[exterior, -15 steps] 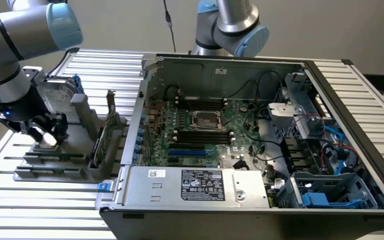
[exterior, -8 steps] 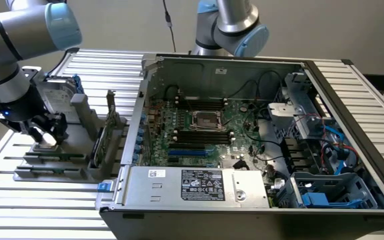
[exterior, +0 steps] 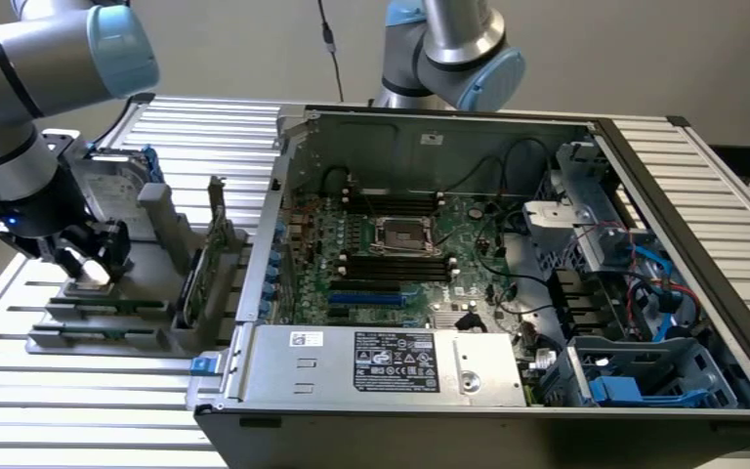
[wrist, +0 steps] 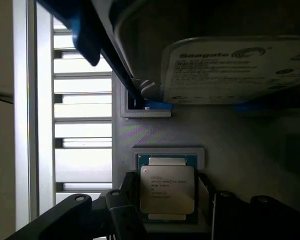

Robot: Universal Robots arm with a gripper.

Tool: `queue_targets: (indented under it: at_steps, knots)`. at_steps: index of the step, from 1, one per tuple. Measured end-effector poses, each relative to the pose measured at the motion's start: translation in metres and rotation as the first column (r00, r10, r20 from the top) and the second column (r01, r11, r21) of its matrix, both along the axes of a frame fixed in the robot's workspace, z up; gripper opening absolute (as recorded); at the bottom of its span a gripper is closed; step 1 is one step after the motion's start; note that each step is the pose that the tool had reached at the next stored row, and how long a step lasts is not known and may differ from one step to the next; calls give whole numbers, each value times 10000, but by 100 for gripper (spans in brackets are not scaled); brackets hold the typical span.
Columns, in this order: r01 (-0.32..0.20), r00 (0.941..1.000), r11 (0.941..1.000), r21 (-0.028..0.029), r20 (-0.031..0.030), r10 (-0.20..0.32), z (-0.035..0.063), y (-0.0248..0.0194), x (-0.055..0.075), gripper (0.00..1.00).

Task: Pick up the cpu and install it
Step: 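Pick up the cpu and move it towards the insertion slot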

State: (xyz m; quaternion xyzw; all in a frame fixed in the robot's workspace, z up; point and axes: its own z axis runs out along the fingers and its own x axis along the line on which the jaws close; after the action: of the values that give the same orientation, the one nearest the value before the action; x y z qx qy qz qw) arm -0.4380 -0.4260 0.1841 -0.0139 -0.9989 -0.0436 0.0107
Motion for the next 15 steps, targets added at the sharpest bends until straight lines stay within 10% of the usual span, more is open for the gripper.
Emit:
queue_targets:
  at_steps: [15]
  knots:
    - [-1,10000,10000,-70,56,1,26,-1,0,60]
